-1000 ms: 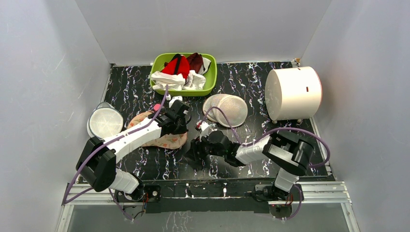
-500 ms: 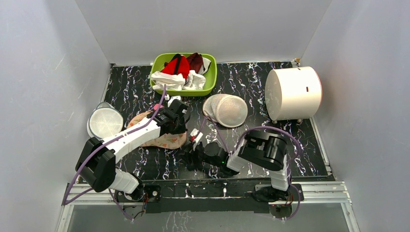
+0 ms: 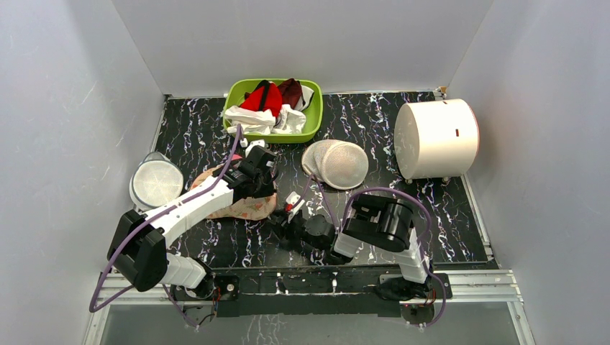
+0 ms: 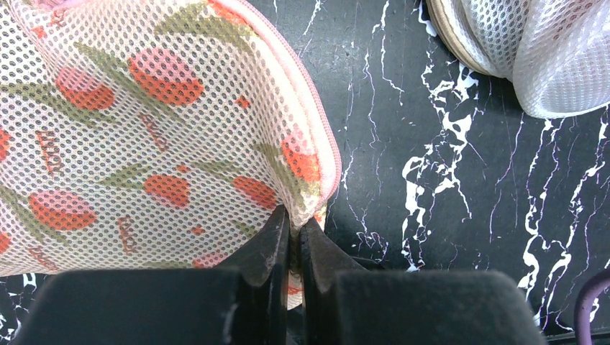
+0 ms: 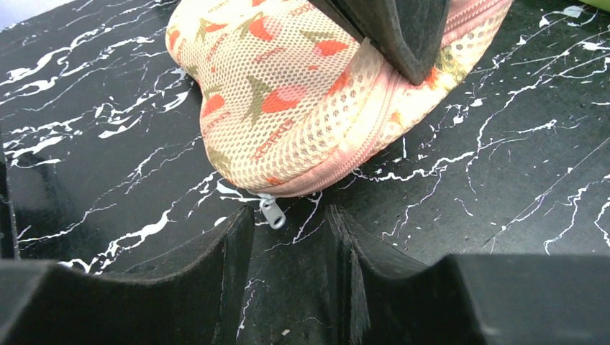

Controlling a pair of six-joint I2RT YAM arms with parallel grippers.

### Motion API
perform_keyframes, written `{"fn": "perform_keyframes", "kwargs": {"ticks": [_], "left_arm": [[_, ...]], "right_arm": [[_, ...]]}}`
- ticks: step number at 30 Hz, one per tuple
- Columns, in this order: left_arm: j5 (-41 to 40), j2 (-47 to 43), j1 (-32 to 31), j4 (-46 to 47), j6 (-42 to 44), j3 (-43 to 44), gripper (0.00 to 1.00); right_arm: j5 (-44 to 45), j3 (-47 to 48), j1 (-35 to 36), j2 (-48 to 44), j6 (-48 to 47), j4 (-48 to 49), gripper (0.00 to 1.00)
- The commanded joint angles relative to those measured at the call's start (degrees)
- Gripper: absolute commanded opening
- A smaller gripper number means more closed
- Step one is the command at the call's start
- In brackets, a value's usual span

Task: Unzip the laundry bag and remove the bra
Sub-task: Unzip the laundry bag at the center of the board.

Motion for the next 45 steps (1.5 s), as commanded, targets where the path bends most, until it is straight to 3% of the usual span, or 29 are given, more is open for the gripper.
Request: {"fn": "perform_keyframes", "kwargs": {"ticks": [1, 15, 26, 28, 30, 32, 34, 38, 45], "left_arm": [[0.8, -2.0, 0.3, -0.8, -0.6, -0.2, 0.0], [1.6, -1.8, 0.4, -0.1, -0.6, -0.6, 0.0], [1.8, -1.0, 0.6, -0.6, 0.8, 0.7, 0.0], [2.0, -1.0, 0.6, -0.2, 1.2, 0.6, 0.01], [1.9, -1.5, 0.6, -0.4, 1.3, 0.0, 0.25], [1.5, -3.8, 0.6, 0.3, 1.1, -2.0, 0.61], [0.7, -6.7, 0.6, 0.9, 0.6, -4.4, 0.78], [0.5, -13.8, 0.7, -1.1, -1.8, -8.6, 0.97], [1.3, -32.7, 0.9, -4.0, -17.5, -21.3, 0.97]], "right_arm": [[1.9, 1.8, 0.3, 0.9, -1.9, 4.9, 0.37], [1.2, 4.7, 0.3, 2.8, -1.7, 4.4, 0.37], [2.1, 0.6, 0.2, -0.2, 0.1, 2.3, 0.0], [1.4, -0.1, 0.2, -1.5, 0.6, 1.5, 0.0], [1.7, 0.4, 0.2, -2.6, 1.7, -2.1, 0.0], [2.3, 0.5, 0.1, -3.7, 4.2, -5.1, 0.0], [2.0, -0.5, 0.0, -4.1, 5.9, -4.5, 0.0], [0.5, 0.5, -1.2, -5.2, 9.9, -9.9, 0.0], [-1.0, 1.1, -2.7, -6.4, 12.9, -13.6, 0.0]]}}
